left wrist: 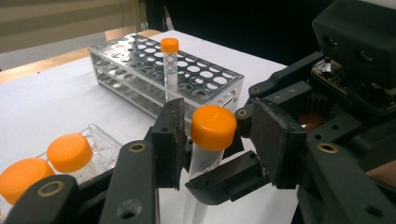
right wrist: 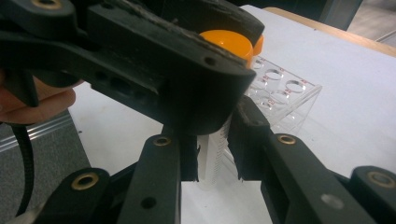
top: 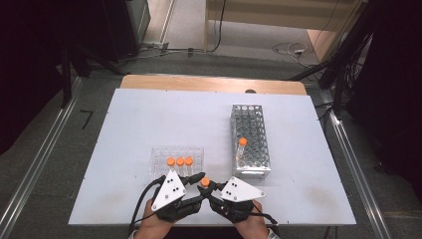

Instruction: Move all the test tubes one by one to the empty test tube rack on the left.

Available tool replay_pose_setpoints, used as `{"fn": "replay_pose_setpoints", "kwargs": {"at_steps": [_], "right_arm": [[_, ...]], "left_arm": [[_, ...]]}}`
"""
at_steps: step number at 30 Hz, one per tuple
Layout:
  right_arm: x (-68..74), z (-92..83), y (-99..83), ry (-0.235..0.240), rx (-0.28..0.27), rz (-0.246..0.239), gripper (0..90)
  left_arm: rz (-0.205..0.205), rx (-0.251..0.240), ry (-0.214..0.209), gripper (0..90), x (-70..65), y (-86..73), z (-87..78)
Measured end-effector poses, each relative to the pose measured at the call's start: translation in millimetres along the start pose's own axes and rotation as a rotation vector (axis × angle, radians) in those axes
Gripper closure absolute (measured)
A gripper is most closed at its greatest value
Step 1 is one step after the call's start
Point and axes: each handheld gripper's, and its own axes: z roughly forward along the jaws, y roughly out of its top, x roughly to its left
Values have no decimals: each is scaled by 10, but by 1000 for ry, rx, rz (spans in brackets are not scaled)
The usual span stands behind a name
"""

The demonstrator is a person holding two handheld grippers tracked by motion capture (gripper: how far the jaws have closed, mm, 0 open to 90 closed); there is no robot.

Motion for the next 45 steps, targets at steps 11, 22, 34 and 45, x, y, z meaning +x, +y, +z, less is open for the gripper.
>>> {"fn": "replay_pose_setpoints", "kwargs": {"at_steps": [11,22,34,45], "right_arm": [[7,4,-1,6,1,3,715],[10,4,-4,3,0,1,709],[-55,10,-10,-4,10,15,399],[-107,-2,-31,-24,23,26,317]], "left_arm": [[6,5,19,670,2,-20,11],[-5,4,25,693,14,-21,1],[-36,-13,42,694,76,-12,-55],[-57,-26,57,695,143,3,-128]]}}
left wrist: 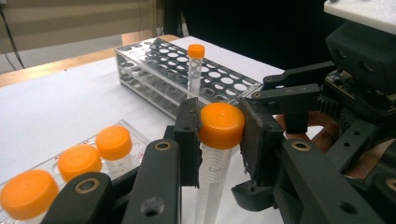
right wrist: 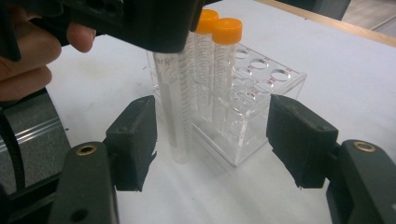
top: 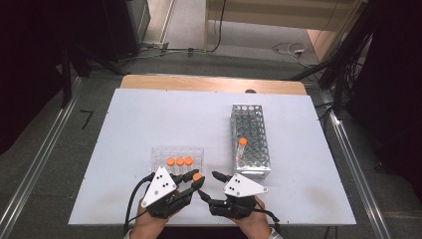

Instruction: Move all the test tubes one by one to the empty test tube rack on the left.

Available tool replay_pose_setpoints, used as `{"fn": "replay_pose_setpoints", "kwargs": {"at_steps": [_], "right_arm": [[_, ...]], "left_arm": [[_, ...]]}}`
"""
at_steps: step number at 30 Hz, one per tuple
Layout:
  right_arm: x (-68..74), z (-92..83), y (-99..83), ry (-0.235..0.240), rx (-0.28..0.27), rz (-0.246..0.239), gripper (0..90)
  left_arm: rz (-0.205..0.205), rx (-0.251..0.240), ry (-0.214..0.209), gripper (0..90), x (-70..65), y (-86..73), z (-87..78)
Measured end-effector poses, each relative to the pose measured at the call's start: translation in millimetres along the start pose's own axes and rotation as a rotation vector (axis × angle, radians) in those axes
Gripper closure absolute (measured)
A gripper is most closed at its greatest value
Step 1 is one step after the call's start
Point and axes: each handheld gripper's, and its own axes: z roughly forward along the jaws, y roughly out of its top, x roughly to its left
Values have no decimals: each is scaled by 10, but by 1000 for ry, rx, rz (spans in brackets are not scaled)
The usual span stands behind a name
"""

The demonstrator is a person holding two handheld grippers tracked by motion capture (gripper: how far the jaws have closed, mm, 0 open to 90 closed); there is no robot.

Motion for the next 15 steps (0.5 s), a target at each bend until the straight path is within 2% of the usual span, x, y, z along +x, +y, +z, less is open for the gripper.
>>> {"fn": "replay_pose_setpoints", "kwargs": {"at_steps": [15], "right_arm": [[-59,-54,-27,-14,1,17,311]], "left_arm": [[-28,-11,29,694,99,54,-120]]}}
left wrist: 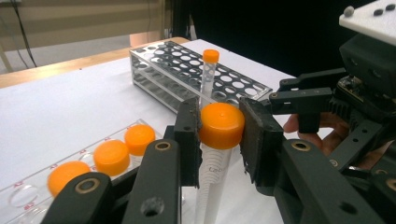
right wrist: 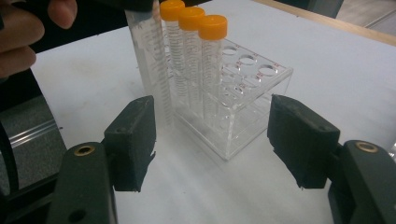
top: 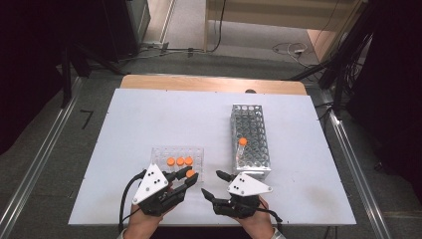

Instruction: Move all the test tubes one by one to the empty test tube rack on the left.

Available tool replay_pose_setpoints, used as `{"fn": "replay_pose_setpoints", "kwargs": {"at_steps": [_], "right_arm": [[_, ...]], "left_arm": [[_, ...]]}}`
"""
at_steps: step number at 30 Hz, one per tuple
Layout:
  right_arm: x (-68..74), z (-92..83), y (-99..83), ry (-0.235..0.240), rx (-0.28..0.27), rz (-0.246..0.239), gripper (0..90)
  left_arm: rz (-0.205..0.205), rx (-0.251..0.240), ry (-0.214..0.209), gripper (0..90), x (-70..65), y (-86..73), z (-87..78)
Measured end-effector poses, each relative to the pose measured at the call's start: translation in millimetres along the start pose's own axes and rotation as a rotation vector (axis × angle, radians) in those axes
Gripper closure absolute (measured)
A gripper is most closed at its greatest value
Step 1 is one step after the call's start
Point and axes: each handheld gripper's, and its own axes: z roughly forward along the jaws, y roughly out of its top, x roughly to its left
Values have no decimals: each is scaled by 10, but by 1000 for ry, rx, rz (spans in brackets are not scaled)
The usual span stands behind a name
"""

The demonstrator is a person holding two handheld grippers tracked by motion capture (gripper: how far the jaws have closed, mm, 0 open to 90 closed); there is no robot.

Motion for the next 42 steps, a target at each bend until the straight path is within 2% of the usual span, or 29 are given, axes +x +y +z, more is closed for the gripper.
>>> {"fn": "replay_pose_setpoints", "kwargs": {"at_steps": [7,15,42], "right_arm": [[-14,-9,-10,-2,2,3,312],[-21,-13,-12,-6,3,5,316],[-29,-13,-16,-8,5,1,321]], "left_arm": [[-23,-13,30,694,94,47,-86],[-39,-25,46,694,160,79,-149],[-66,-29,124,694,374,149,-324]]}}
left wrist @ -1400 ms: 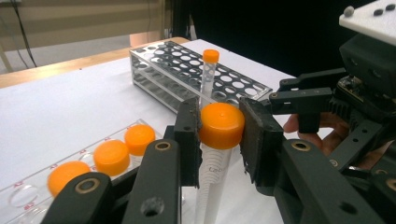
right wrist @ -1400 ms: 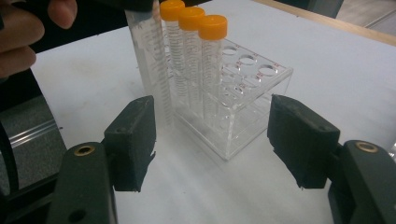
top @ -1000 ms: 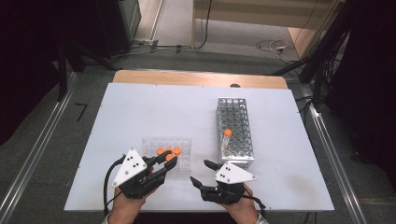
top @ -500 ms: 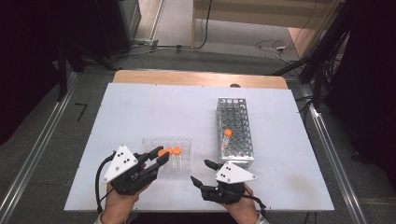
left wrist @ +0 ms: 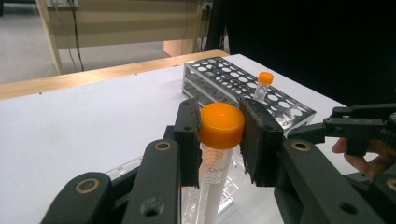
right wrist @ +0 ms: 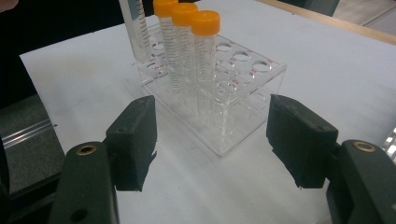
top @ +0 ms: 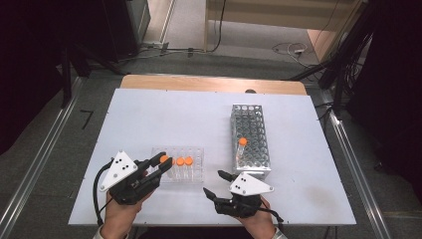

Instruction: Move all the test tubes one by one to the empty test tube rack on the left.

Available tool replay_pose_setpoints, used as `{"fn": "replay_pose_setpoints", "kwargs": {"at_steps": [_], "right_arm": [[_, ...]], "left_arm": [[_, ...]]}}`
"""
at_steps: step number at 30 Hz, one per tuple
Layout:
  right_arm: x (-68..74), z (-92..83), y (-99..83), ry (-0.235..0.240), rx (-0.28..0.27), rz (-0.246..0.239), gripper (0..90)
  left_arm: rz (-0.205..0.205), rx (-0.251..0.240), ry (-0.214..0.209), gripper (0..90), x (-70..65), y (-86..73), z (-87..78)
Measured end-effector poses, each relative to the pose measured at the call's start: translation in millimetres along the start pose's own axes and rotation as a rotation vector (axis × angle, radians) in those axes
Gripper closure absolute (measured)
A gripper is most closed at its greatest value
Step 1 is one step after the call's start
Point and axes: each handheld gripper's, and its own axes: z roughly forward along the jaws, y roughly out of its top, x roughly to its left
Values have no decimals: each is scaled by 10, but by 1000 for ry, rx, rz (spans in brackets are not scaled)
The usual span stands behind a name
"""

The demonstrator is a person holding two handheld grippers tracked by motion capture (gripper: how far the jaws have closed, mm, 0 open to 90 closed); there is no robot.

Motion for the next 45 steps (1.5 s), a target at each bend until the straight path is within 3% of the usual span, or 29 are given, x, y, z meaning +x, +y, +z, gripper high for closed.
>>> {"fn": "replay_pose_setpoints", "kwargs": {"at_steps": [11,17,30,38,45], "right_arm": [[6,4,-2,-1,0,-3,321],[9,10,-3,1,3,0,322],[10,21,-4,2,5,-2,322],[9,30,-7,2,7,-2,323],[9,32,-9,2,7,-1,323]], "left_arm": [[1,-6,21,694,40,13,-18],[17,-2,50,694,51,9,-5],[6,-24,98,694,124,19,9],[30,-28,126,694,120,17,44],[27,-24,129,694,128,9,57]]}}
